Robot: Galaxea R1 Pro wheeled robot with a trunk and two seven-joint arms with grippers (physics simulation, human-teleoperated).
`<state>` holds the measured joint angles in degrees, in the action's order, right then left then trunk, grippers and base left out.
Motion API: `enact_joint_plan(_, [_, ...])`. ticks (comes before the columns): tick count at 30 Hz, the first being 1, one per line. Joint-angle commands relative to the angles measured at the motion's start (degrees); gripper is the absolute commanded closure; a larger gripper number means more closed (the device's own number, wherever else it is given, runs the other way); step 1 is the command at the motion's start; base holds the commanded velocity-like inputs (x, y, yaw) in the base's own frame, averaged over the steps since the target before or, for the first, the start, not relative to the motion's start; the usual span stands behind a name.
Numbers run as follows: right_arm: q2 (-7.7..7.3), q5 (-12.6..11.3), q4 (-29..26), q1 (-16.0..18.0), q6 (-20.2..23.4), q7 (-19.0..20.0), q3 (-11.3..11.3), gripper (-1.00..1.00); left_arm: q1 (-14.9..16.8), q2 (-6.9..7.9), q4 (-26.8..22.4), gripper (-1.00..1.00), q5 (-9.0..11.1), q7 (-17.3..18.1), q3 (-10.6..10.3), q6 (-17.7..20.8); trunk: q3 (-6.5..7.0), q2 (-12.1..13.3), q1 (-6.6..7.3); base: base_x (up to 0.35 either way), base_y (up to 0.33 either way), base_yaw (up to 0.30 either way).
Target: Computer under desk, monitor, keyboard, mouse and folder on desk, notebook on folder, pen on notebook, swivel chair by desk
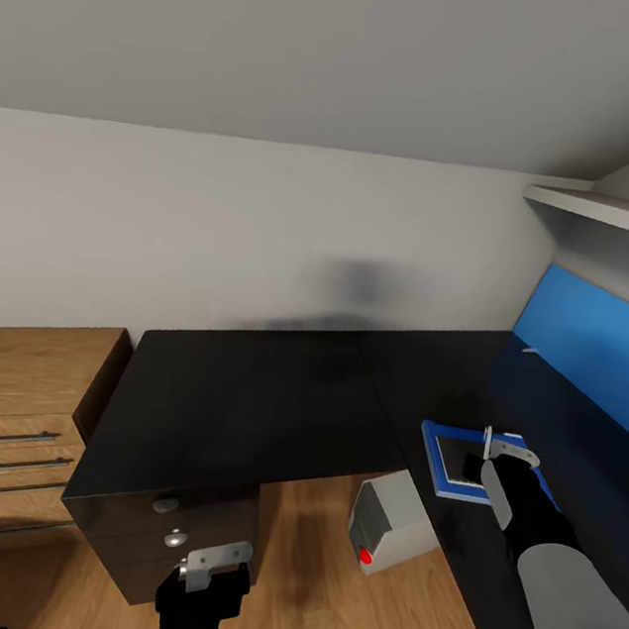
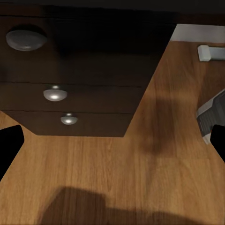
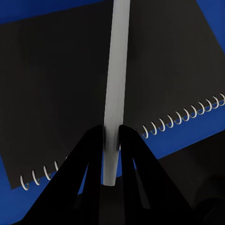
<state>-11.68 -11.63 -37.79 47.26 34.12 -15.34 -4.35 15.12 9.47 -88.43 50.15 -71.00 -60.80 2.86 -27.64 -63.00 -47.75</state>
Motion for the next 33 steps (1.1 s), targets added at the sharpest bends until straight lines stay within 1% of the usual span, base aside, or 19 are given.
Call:
enact_joint_plan(1, [-0.01,-0.68,-0.09,0.02,0.16,-0.48,0.06,1.00,0.09,0.03,-0.07,-1.00,0.13,-0.30,-0.11,0.30,-0.06,-0.04,0.00,0.000,0.000,0.000])
enact_joint_plan(13, [-0.01,-0.62,-0.15,0.02,0.15,-0.48,0.20,1.00,0.09,0.07,-0.07,-1.00,0.13,-0.28,-0.11,0.30,-0.06,-0.04,0.00,0.000,0.000,0.000])
enact_joint_plan(14, [-0.01,-0.61,-0.15,0.02,0.15,-0.48,0.21,-1.00,0.09,0.08,-0.07,-1.00,0.13,-0.28,-0.11,0.30,-0.06,-0.04,0.00,0.000,0.000,0.000])
enact_joint_plan(33, [-0.01,-0.59,-0.18,0.02,0.14,-0.48,0.22,-1.00,0.09,0.04,-0.07,-1.00,0.21,-0.28,-0.15,0.30,-0.06,-0.04,0.00,0.000,0.000,0.000])
